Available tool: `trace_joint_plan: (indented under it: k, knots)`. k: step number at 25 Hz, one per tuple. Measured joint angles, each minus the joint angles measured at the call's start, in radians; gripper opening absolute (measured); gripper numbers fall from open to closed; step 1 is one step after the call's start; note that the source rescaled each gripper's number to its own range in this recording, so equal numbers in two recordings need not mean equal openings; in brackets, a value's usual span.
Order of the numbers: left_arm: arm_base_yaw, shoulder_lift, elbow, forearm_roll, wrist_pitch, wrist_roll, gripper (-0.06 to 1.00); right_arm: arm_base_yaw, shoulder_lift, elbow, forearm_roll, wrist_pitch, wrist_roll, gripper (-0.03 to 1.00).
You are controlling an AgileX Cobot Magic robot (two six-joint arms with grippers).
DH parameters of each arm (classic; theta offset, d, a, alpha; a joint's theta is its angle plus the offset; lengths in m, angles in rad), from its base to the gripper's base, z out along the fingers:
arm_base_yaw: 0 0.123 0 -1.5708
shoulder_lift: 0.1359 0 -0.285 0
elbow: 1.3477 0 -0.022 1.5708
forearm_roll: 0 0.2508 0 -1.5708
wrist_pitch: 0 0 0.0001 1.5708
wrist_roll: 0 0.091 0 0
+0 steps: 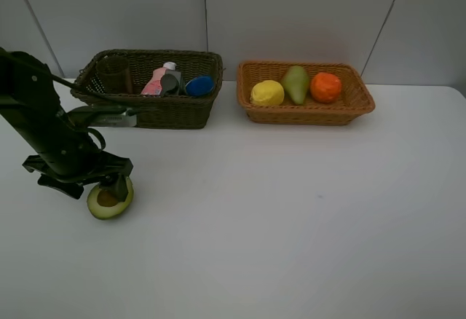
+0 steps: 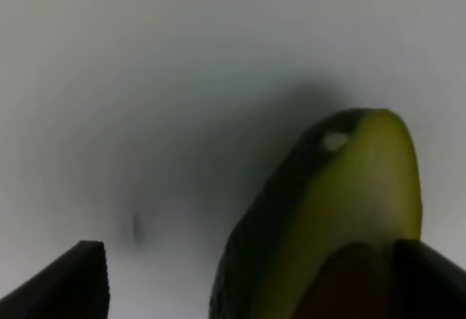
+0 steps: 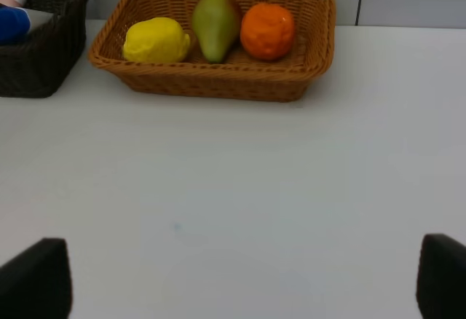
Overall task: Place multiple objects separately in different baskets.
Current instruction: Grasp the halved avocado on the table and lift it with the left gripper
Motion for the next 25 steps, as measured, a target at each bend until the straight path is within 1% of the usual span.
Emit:
trace_joint_plan:
  k: [3,7,25]
  knots:
    - [0.000,0.028,0.000,-0.055,-0.007,0.054,1.00,0.000,0.000,0.000,0.000,0.000,0.000,1.00]
    - [0.000,0.043,0.000,-0.093,-0.018,0.102,1.00,0.000,0.000,0.000,0.000,0.000,0.000,1.00]
    - [0.000,0.046,-0.001,-0.100,-0.028,0.118,1.00,0.000,0.000,0.000,0.000,0.000,0.000,1.00]
